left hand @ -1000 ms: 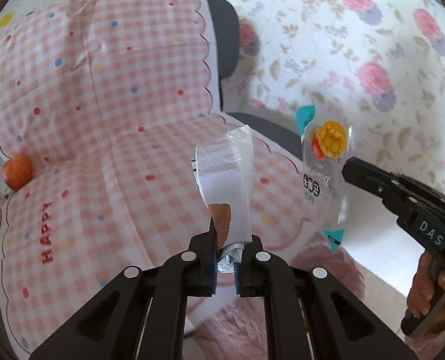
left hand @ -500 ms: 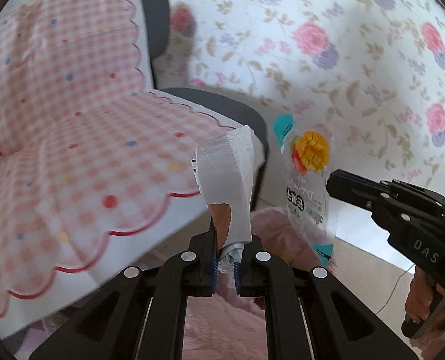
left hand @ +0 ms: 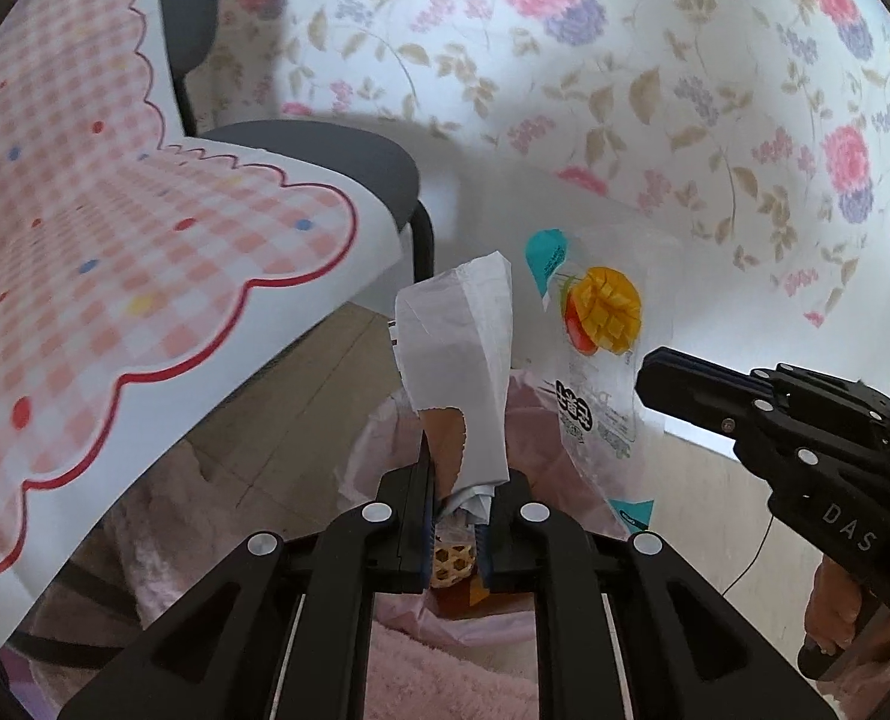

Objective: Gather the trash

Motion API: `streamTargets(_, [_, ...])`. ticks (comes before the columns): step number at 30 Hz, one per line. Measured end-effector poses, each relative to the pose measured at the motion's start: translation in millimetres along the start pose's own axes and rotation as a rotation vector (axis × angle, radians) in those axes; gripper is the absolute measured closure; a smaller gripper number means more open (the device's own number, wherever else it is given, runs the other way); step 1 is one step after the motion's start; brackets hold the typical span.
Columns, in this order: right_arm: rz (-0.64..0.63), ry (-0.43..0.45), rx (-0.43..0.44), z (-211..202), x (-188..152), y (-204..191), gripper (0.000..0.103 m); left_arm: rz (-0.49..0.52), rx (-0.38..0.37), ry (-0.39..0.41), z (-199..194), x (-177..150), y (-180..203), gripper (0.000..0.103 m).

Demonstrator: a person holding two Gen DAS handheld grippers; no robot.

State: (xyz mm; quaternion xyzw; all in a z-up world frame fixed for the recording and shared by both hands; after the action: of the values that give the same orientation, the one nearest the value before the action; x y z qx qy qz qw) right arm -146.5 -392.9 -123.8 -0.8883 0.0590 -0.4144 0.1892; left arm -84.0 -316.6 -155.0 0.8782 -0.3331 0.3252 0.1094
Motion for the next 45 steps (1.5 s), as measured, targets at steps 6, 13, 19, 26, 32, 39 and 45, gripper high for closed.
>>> streamTargets(6, [0.014, 0.003, -0.031, 4.5, -2.6, 15.5, 0.102, -0.010, 0.003, 0.014, 5.2, 7.2, 2.5, 0.062])
streamTargets(13, [0.012, 0.002, -0.100, 2.1, -4.9, 23.7, 0.066, -0.037, 0.021, 0.060, -6.9, 13.2, -7.1, 0.048])
streamTargets(19, [0.000, 0.028, -0.130, -11.8, 4.2, 16.4, 0.066, -0.071, 0.051, 0.084, -22.0, 12.9, -25.0, 0.044])
streamTargets(26, [-0.037, 0.021, -0.087, -19.1, 27.1, -19.7, 0.051, -0.114, 0.122, 0.096, -51.6, 13.5, -59.2, 0.033])
streamTargets(32, [-0.083, 0.050, -0.007, -25.0, 61.6, -68.6, 0.010, -0.176, 0.225, 0.143, -101.0, 16.6, -106.5, 0.014])
streamTargets(39, [-0.176, 0.065, 0.066, -14.8, 95.3, -122.1, 0.006, -0.256, 0.420, 0.129, -145.5, 4.5, -168.9, 0.010])
streamTargets(45, [-0.261, 0.015, 0.068, 5.2, 110.6, -157.3, 0.006, -0.332, 0.598, 0.103, -182.4, -13.8, -218.3, 0.008])
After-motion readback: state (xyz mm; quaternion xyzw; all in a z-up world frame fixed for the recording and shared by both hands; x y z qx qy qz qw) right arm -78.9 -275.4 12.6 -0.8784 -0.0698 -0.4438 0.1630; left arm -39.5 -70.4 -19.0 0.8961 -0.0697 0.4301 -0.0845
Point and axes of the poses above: each gripper's, at about its wrist camera, not at the fingertips, and z roughly the way its jaws point, y to its right, x to its top, the point moved 6 cm from there along z, roughly the way its jaws point, and after that the axes turned 14 degrees about x, right-handed, at the moved point
